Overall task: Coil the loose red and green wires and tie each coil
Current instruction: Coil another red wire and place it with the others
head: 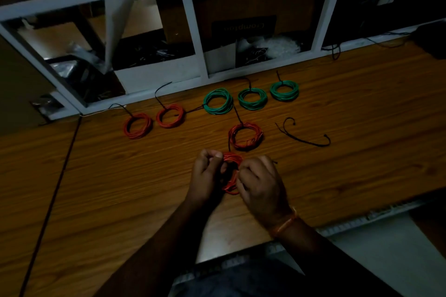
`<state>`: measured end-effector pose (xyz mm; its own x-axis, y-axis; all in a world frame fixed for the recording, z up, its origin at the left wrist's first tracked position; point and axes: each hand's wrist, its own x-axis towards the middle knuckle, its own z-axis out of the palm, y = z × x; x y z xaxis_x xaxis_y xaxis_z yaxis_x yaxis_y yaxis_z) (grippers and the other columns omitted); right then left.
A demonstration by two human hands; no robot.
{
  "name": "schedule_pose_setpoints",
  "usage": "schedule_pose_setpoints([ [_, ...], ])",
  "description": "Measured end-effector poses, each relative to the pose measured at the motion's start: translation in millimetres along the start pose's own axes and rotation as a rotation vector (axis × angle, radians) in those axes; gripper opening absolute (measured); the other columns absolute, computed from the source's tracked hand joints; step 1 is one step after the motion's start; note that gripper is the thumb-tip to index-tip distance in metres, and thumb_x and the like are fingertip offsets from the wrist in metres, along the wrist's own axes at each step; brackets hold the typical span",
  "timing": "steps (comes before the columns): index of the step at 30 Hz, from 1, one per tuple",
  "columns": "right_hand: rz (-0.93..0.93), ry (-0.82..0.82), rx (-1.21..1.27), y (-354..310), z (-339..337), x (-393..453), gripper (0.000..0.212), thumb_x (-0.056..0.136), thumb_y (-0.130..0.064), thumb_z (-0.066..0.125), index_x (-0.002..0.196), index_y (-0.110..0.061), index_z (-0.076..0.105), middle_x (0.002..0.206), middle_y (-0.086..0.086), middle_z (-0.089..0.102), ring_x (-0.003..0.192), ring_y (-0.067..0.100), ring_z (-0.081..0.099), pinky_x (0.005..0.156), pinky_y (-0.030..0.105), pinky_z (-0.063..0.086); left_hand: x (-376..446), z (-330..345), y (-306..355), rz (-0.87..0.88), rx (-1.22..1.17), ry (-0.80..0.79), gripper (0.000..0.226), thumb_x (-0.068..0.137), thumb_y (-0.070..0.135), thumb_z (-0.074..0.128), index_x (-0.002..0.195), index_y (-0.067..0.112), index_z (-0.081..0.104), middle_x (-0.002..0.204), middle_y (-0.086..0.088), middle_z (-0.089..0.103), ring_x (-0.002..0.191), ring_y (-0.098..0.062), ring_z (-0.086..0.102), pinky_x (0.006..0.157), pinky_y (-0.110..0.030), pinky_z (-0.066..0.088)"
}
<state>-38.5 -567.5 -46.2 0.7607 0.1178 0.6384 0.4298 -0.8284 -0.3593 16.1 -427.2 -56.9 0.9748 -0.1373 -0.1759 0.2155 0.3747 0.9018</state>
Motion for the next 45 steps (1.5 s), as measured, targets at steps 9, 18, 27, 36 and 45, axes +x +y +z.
schedule_pose_setpoints([
  [9, -0.077, 0.052, 0.065, -2.6, -6.4, -0.1, 0.009, 0.085, 0.002, 0.072, 0.08, -0.002, 0.066, 0.091, 0.01, 0.066, 0.082, 0.027, 0.056, 0.068, 0.037, 0.048, 4.4, -3.1, 5.7, -0.092, -0.081, -0.093, 0.017, 0.102, 0.008, 0.045, 0.118, 0.006, 0.049, 0.061, -0.003, 0.04, 0.045, -0.011, 0.035, 0.041, -0.019, 0.029],
  [18, 0.161, -0.112, 0.462, -4.1, -19.5, 8.1, 0.013, 0.086, -0.004, 0.075, 0.089, -0.015, 0.07, 0.103, -0.009, 0.072, 0.099, 0.008, 0.064, 0.077, 0.025, 0.054, 6.1, -2.0, 6.1, -0.034, 0.083, -0.054, 0.026, 0.101, 0.003, 0.048, 0.077, 0.012, 0.054, 0.06, -0.005, 0.045, 0.05, -0.014, 0.041, 0.049, -0.025, 0.032],
  [27, 0.713, -0.177, 0.967, -5.2, -27.2, 13.6, 0.009, 0.093, -0.006, 0.069, 0.088, -0.013, 0.065, 0.086, 0.003, 0.077, 0.083, 0.016, 0.072, 0.072, 0.026, 0.056, 5.7, -2.8, 4.8, -0.05, 0.164, -0.047, 0.039, 0.106, 0.025, 0.053, 0.068, 0.017, 0.056, 0.059, -0.007, 0.046, 0.056, -0.018, 0.042, 0.056, -0.031, 0.031],
  [36, 0.716, 0.014, 0.799, -13.7, -39.6, 19.3, 0.01, 0.094, -0.014, 0.07, 0.099, -0.022, 0.072, 0.075, -0.003, 0.074, 0.07, 0.007, 0.072, 0.059, 0.022, 0.056, 8.1, -6.8, 0.7, -0.053, 0.167, -0.082, 0.041, 0.104, 0.034, 0.055, 0.08, 0.001, 0.055, 0.072, -0.017, 0.048, 0.067, -0.027, 0.046, 0.065, -0.039, 0.036],
  [45, 0.33, -0.088, 0.279, 6.7, -27.6, 34.8, 0.018, 0.089, -0.017, 0.075, 0.105, -0.022, 0.08, 0.092, -0.007, 0.07, 0.084, 0.009, 0.065, 0.068, 0.032, 0.057, 6.4, -5.5, 7.1, -0.09, 0.225, -0.157, 0.042, 0.101, 0.032, 0.057, 0.07, 0.003, 0.051, 0.063, -0.012, 0.043, 0.055, -0.018, 0.038, 0.055, -0.032, 0.028],
])
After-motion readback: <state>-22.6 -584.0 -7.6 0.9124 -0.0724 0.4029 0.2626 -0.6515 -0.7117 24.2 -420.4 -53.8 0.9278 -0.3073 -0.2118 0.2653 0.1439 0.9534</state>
